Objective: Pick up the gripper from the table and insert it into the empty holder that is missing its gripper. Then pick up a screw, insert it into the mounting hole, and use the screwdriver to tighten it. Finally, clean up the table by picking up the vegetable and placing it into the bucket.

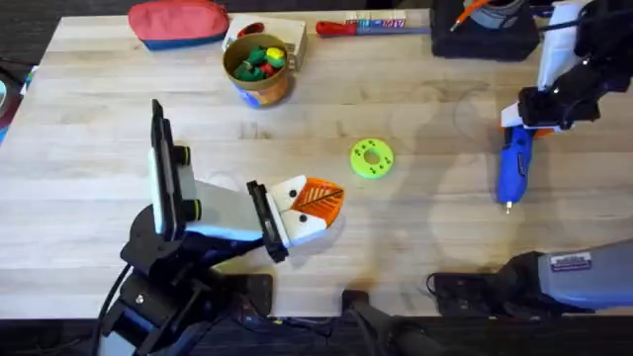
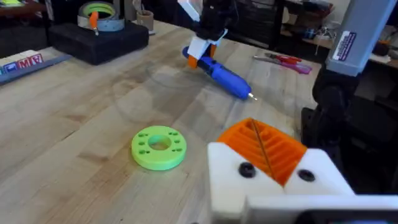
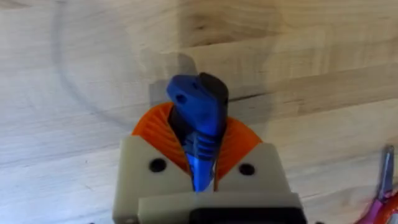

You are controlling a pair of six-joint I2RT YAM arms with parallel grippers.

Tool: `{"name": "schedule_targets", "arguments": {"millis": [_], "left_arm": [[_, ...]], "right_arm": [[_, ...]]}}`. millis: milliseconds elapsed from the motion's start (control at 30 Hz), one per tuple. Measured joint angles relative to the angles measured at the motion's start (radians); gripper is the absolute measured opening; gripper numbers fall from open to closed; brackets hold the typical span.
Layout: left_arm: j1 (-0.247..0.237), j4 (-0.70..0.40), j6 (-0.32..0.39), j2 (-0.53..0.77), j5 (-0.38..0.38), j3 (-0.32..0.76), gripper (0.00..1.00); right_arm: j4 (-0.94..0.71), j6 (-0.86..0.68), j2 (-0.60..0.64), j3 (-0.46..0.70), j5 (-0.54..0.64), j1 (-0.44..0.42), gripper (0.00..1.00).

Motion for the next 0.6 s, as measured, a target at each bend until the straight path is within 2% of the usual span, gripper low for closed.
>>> {"name": "schedule_targets", "arguments": {"millis": [67,167,333,400,433,600], "left_arm": [[0.0,0.001,0.0,0.0,-0.007,0.0,0.005],[0.0,0.003,0.0,0.0,-0.024,0.0,0.005],[0.0,0.004,0.0,0.0,-0.047,0.0,0.005],[0.0,0.004,0.0,0.0,-0.05,0.0,0.005],[0.0,0.004,0.0,0.0,-0.051,0.0,0.005],[0.0,0.004,0.0,0.0,-0.051,0.0,0.005]], "right_arm": [[0.001,0.0,0.015,0.0,0.0,0.001,0.146],[-0.003,-0.002,0.031,0.0,0.0,0.001,0.285],[-0.003,-0.006,0.035,0.001,0.001,0.001,0.669],[-0.003,-0.005,0.035,0.001,0.002,0.001,0.897],[-0.003,-0.008,0.035,0.001,0.002,0.001,0.968],[-0.01,-0.008,0.035,0.002,-0.022,0.001,0.991]]}}
